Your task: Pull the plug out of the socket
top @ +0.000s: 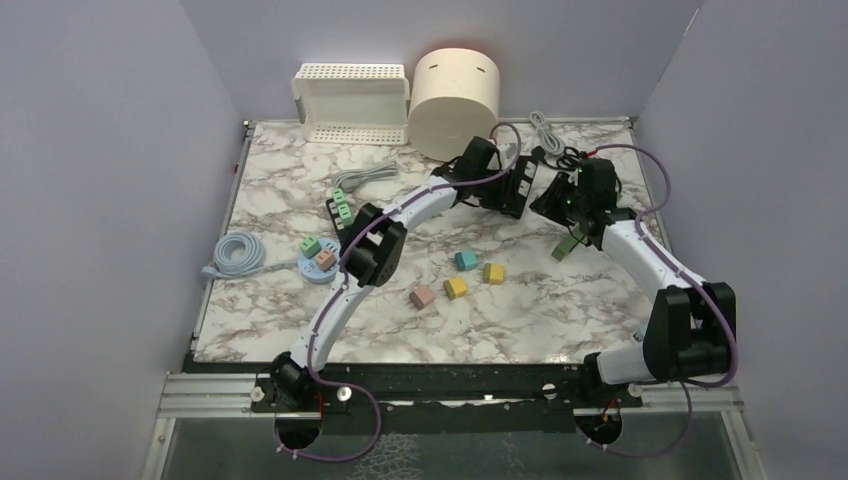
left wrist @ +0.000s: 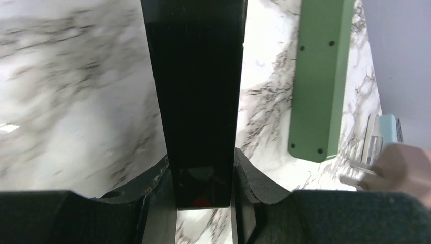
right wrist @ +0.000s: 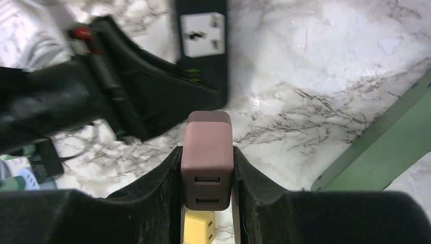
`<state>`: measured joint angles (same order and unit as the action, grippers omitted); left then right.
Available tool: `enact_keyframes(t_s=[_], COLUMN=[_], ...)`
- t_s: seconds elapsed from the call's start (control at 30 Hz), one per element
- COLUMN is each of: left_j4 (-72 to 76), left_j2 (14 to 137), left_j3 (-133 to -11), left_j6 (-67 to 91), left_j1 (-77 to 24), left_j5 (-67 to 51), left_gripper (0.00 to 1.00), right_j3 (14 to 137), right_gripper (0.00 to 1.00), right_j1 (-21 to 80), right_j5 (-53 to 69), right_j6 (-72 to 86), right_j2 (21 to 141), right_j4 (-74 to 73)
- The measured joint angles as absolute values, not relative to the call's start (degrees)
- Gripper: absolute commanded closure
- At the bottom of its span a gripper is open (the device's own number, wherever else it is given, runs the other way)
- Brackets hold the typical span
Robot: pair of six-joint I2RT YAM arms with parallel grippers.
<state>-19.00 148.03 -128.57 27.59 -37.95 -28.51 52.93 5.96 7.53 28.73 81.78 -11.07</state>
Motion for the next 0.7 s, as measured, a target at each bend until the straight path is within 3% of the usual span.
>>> enact_keyframes(t_s=[0.07, 0.13, 0.23, 0.6, 0.7], left_j4=[-18.85, -18.72, -18.59, -18.11, -18.63], left_j2=[150.04, 151.52, 152.18, 147.11, 142.98], left_j3=[-131.26, -132.99, -133.99, -125.54, -120.68], left_j6=[27.59, 27.77, 27.73, 25.36, 23.53], left_j1=[-39.29, -40.18, -41.21, -38.17, -36.64], left_j5=[-29.56, -30.41, -30.65, -29.63, -27.9], left_gripper=[0.99, 0.8, 0.6, 0.35, 0.11], right_j3=[52.95, 52.95, 52.93, 47.42, 44.25], right_gripper=[0.99, 0.99, 0.99, 0.99, 0.99], right_j1=[6.07, 6.11, 6.11, 6.11, 6.22], right_j5=[7.55, 7.62, 8.23, 18.31, 22.9], right_j6=[28.84, 28.95, 28.95, 26.65, 26.04], right_j2=[80.42, 79.79, 79.75, 73.49, 69.49], right_j4=[-10.24, -9.74, -9.5, -2.0, 1.54])
